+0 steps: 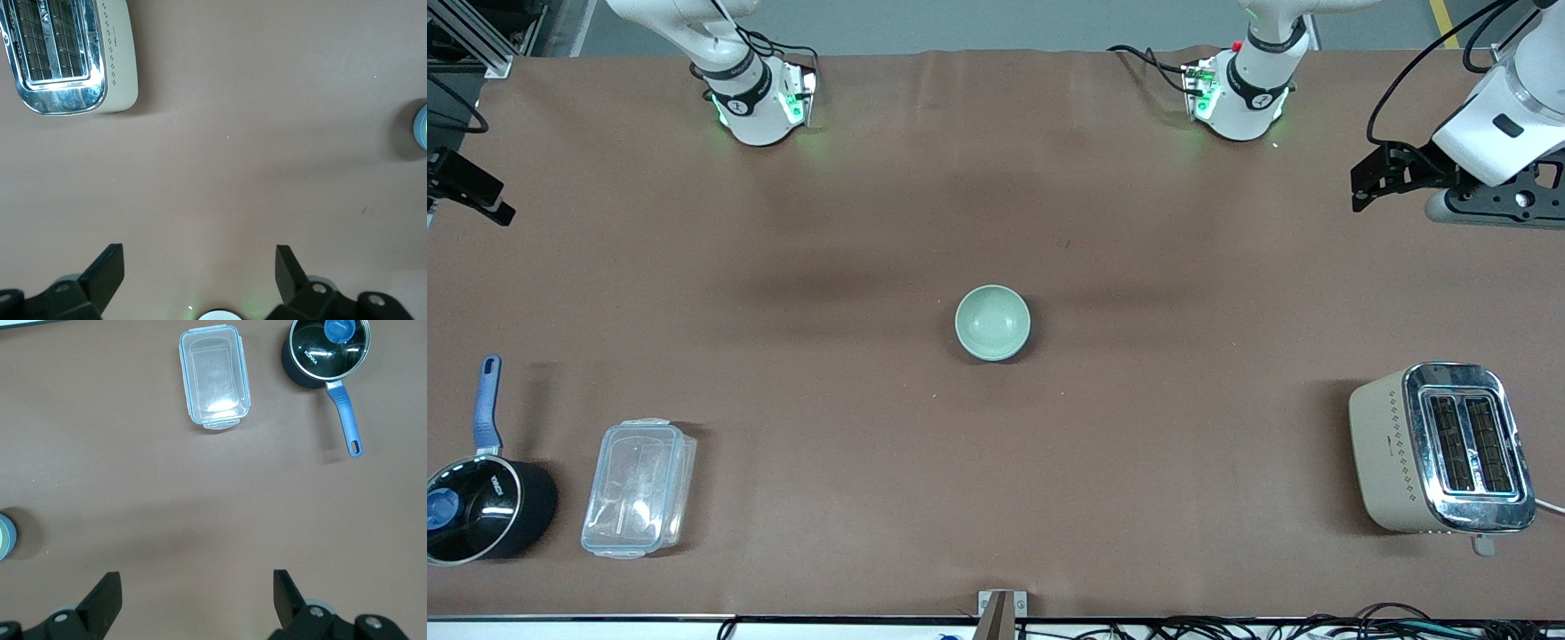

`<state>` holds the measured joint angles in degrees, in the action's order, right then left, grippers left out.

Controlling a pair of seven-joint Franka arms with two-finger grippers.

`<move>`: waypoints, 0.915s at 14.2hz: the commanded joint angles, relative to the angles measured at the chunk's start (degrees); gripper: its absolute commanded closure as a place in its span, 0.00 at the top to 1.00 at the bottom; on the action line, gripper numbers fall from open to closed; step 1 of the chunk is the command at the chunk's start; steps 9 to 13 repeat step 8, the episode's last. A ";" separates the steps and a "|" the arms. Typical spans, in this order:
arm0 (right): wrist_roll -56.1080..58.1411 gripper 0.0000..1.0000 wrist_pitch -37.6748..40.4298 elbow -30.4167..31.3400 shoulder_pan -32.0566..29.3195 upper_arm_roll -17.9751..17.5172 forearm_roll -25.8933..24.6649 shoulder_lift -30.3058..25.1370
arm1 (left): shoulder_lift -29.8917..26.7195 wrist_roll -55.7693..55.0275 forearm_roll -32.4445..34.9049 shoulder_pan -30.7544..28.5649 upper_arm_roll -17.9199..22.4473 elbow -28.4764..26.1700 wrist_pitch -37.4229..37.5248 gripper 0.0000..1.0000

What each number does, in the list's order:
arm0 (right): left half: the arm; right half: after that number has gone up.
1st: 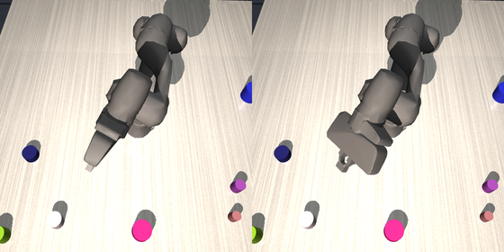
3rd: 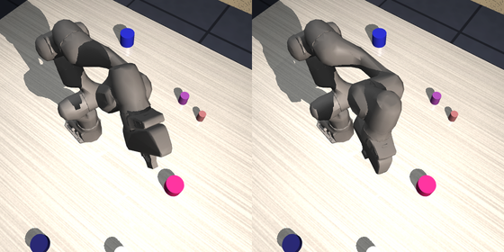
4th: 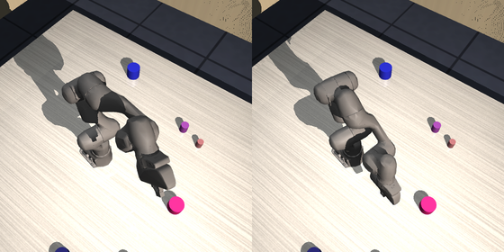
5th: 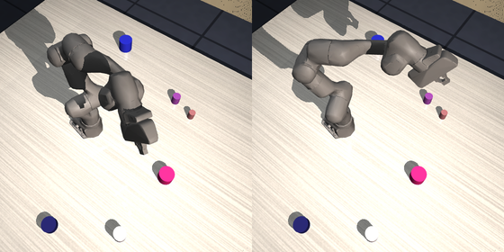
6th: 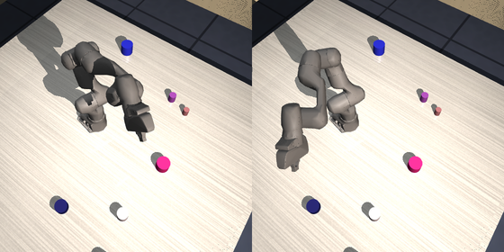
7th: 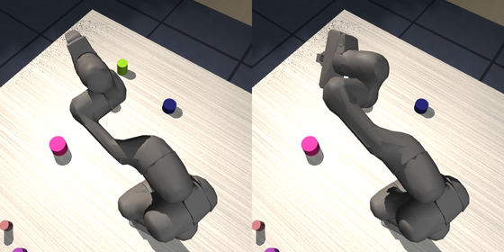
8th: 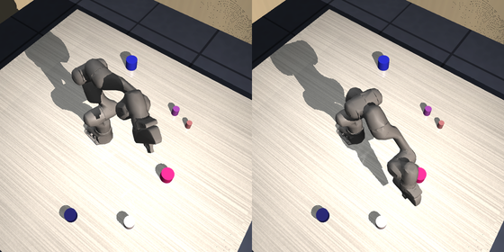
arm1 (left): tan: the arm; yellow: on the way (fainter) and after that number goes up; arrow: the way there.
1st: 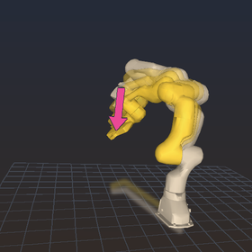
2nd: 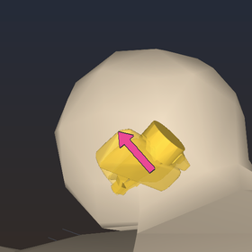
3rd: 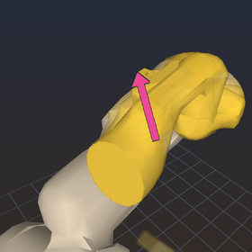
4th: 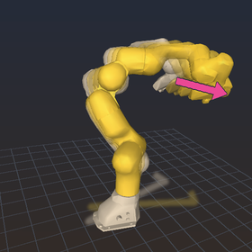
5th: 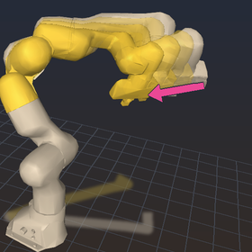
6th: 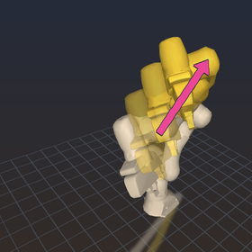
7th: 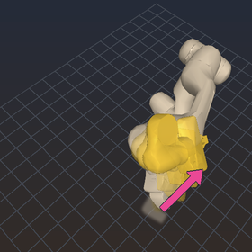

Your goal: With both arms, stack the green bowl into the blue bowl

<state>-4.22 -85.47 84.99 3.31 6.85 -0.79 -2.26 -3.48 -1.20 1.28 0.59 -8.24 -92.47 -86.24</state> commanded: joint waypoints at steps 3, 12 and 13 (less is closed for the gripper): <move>1.06 1.00 0.65 -0.70 -0.50 -0.52 0.70 0.15 | 0.76 0.14 0.39 0.02 -0.11 1.33 -0.33 1.00; 1.06 1.00 0.39 -0.70 -0.59 -0.52 0.70 0.15 | 0.76 -0.21 -0.49 -0.06 -0.20 1.24 -0.33 1.00; 1.06 1.00 0.39 -0.70 -0.59 -0.52 0.70 0.15 | 0.76 -0.21 -0.49 -0.06 -0.20 1.24 -0.33 1.00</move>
